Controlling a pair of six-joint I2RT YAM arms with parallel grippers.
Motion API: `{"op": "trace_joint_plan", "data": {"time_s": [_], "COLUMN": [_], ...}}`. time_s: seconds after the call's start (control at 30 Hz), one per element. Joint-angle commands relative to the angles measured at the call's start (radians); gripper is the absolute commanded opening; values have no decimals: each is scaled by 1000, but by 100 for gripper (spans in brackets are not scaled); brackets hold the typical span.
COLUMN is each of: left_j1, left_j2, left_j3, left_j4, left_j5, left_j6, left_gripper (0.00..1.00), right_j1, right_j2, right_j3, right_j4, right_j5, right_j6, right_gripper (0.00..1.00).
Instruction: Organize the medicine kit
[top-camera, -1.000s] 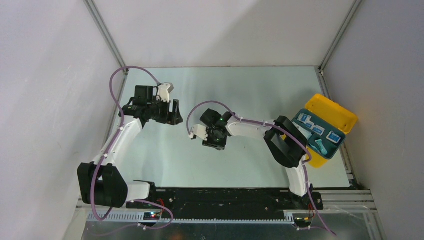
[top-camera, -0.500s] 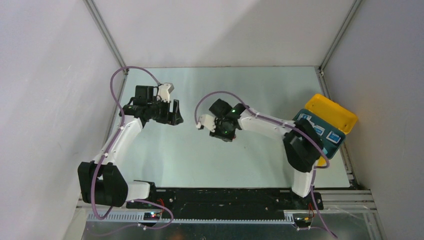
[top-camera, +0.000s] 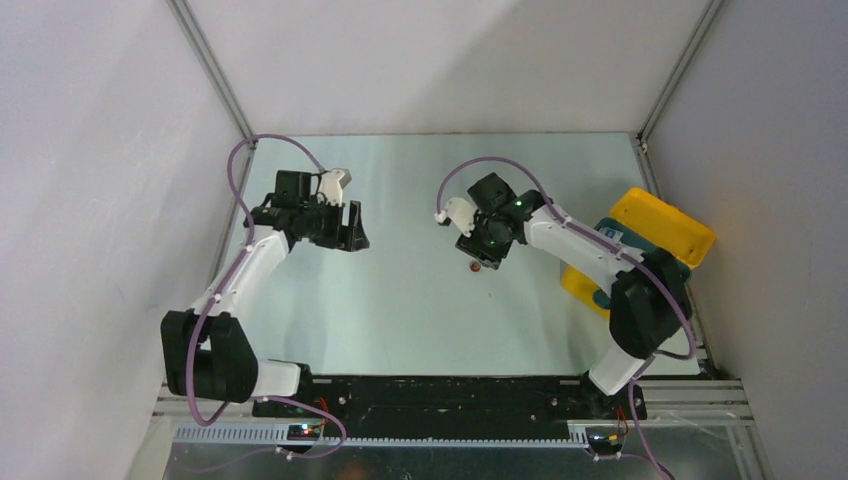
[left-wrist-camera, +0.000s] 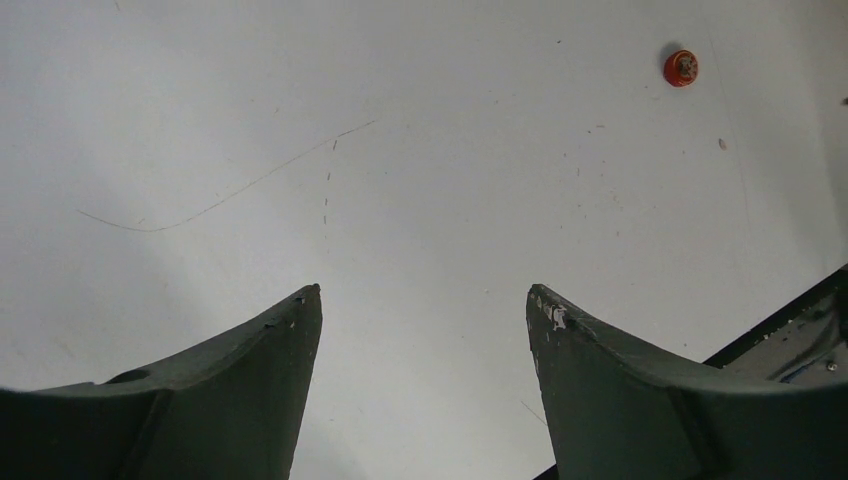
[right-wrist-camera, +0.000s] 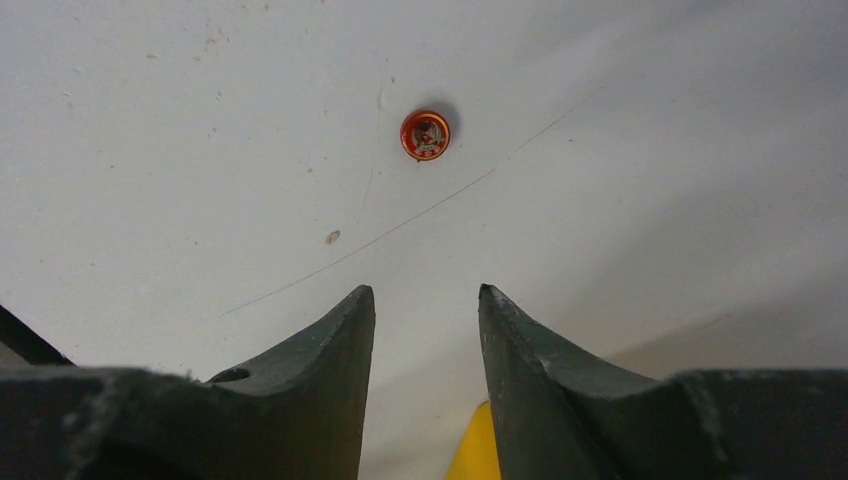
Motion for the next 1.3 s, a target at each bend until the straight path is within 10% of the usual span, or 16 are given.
{"op": "trace_joint_plan", "data": {"time_s": [0.0, 1.27], "left_j1": [4, 5], "left_j2": [-6, -16], "left_j3": [41, 32], "left_j4": [9, 4], "left_j5": [32, 22], "left_j6": [-16, 0], "left_gripper": [80, 80], "right_j1": [8, 18], "right_j2": [116, 415], "right_j3": [6, 199], "right_j4": [79, 9], "right_j5": [41, 2], "right_j6": [22, 59], "right_gripper": [53, 43]}}
